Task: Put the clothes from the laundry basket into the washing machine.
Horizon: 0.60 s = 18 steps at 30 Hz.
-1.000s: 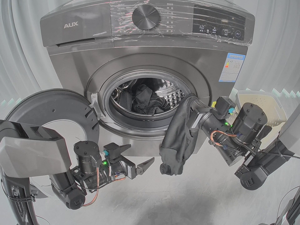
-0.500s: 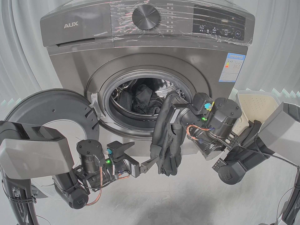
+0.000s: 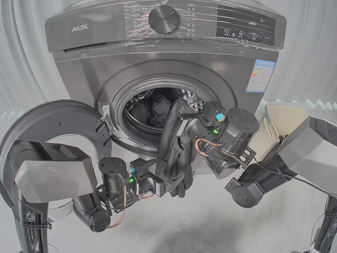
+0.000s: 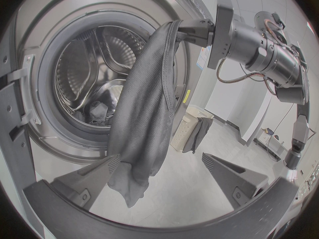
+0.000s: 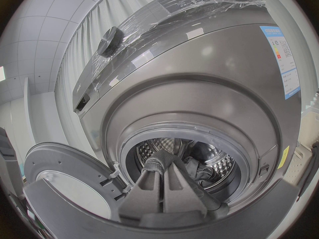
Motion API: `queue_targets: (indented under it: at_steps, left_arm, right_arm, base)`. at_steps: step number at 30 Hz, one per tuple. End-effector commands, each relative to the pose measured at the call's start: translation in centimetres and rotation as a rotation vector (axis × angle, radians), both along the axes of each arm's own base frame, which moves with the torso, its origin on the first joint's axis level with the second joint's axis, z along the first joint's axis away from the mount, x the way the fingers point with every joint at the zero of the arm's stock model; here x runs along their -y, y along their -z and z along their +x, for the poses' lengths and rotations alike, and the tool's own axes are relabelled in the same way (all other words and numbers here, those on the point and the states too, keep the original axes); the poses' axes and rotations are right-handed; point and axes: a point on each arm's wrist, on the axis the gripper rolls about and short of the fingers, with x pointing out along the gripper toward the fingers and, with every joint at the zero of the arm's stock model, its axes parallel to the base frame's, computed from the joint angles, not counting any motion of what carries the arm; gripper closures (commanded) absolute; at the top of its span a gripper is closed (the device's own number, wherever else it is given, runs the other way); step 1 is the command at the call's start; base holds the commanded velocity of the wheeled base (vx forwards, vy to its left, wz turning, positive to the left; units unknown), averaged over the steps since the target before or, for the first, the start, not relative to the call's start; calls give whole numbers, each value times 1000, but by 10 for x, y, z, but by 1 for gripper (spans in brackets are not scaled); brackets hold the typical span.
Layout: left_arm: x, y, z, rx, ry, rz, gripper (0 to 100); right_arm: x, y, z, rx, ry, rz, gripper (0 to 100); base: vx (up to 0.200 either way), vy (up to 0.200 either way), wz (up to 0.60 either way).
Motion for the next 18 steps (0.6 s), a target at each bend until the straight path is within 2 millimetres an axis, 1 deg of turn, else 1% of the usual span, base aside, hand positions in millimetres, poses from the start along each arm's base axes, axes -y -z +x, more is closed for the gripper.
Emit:
queue_targets:
  at_steps: [1, 3, 5, 9, 18]
  left_arm:
    - [6, 20, 12, -19, -7, 13, 0]
    - [7, 24, 16, -22, -11, 12, 0]
    - [7, 24, 18, -22, -14, 6, 0]
    - [0, 24, 25, -10, -41, 5, 0]
    - [2, 25, 30, -9, -51, -5, 0]
  right_arm:
    - [-3, 7, 1, -9, -3, -8, 100]
    - [-3, 7, 1, -8, -4, -6, 100]
    - [-2, 6, 1, -8, -2, -6, 100]
    - [-2, 6, 0, -8, -4, -6, 100]
    - [-4, 6, -2, 1, -11, 3, 100]
  base:
    - [0, 0, 0]
    - [0, 0, 0]
    - [0, 0, 0]
    - [0, 0, 0]
    - [0, 0, 0]
